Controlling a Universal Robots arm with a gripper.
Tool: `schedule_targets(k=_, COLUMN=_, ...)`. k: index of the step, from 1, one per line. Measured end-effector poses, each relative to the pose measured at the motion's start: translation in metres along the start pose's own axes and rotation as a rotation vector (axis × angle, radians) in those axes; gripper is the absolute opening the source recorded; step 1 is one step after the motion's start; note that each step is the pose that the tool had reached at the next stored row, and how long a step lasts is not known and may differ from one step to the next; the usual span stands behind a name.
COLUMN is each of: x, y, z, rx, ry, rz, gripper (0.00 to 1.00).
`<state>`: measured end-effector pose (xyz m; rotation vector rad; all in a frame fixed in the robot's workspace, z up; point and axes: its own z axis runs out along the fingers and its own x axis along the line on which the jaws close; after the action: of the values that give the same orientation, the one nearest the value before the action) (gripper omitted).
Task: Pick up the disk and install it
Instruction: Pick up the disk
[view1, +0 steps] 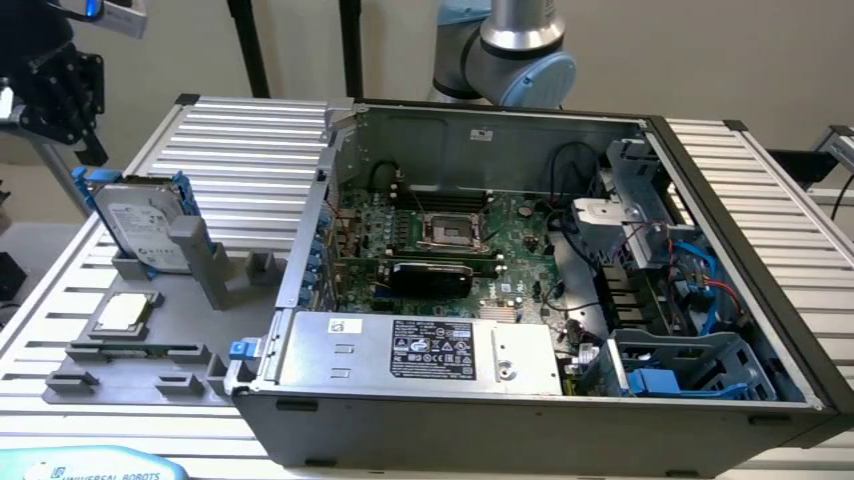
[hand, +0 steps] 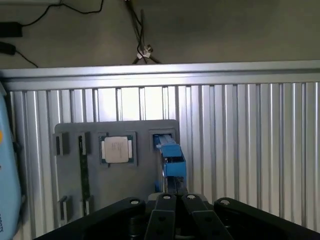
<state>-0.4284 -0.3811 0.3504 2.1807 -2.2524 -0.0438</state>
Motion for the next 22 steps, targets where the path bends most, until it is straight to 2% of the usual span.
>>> schedule_targets(k=2, x=-0.001, y=0.0003, z=0.0000, rx=-0.0002, ry=0.0003, rz=-0.012, gripper=0.12)
schedule_targets(k=4, x=-0.002, y=0.0006, z=0.0001, rx=-0.0008, ry=0.0007, rz=-0.023, gripper=0.24)
schedule_targets(k=5, x=-0.002, y=0.0007, z=0.0002, rx=-0.0009, ry=0.0008, rz=-0.026, gripper=0.24)
schedule_targets(k=6, x=-0.002, y=0.0008, z=0.0006, rx=-0.0010, ry=0.0008, rz=-0.028, gripper=0.36)
schedule_targets(k=7, x=-0.002, y=0.0008, z=0.0011, rx=-0.0011, ry=0.0008, rz=-0.031, gripper=0.36)
schedule_targets(k=9, x=-0.003, y=0.0008, z=0.0034, rx=-0.0013, ry=0.0009, rz=-0.033, gripper=0.47)
schedule_targets(k=11, x=-0.003, y=0.0008, z=0.0069, rx=-0.0014, ry=0.0010, rz=-0.034, gripper=0.47)
schedule_targets(k=12, x=-0.003, y=0.0007, z=0.0087, rx=-0.0013, ry=0.0009, rz=-0.034, gripper=0.54)
schedule_targets(k=22, x=-0.003, y=0.0005, z=0.0271, rx=-0.0013, ry=0.0009, rz=-0.034, gripper=0.54)
